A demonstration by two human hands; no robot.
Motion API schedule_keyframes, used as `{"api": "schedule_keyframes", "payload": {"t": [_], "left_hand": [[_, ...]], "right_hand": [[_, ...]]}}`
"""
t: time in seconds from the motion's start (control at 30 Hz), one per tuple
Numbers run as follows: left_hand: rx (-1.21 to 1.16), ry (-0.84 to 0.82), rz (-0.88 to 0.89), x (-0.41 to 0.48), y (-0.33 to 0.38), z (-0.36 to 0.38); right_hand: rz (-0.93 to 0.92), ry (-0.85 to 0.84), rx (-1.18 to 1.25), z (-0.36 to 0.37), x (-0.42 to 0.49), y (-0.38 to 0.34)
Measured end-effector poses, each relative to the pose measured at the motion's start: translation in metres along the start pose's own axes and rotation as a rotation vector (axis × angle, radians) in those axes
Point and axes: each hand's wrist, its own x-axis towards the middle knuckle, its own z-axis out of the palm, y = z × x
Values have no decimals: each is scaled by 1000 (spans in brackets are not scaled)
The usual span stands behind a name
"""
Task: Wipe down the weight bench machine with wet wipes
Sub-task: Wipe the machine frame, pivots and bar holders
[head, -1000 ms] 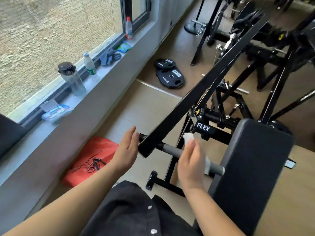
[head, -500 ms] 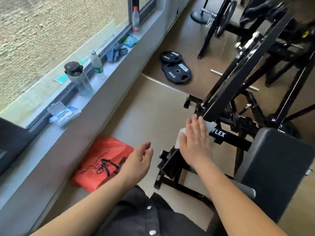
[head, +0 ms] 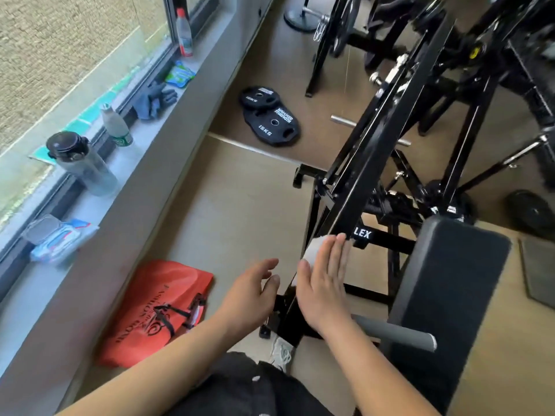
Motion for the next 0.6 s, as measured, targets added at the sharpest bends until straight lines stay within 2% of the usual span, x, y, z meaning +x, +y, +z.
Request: {"api": "schedule_keyframes", "payload": {"t": [0.1, 0.23, 0.37, 0.5, 0.6], "left_hand": [[-28, 54, -18, 14, 13, 2], [-15, 77, 10, 34, 33, 5], [-6, 113, 8, 61, 50, 16], [-4, 133, 3, 87, 72, 28], [2, 152, -7, 97, 86, 34]], "right_hand": [[131, -50, 72, -28, 48, 9], [-20, 17, -36, -19, 38, 11], [-135, 11, -60, -13, 34, 21], [22, 6, 39, -59, 123, 44], [99, -24, -45, -94, 190, 52]]}}
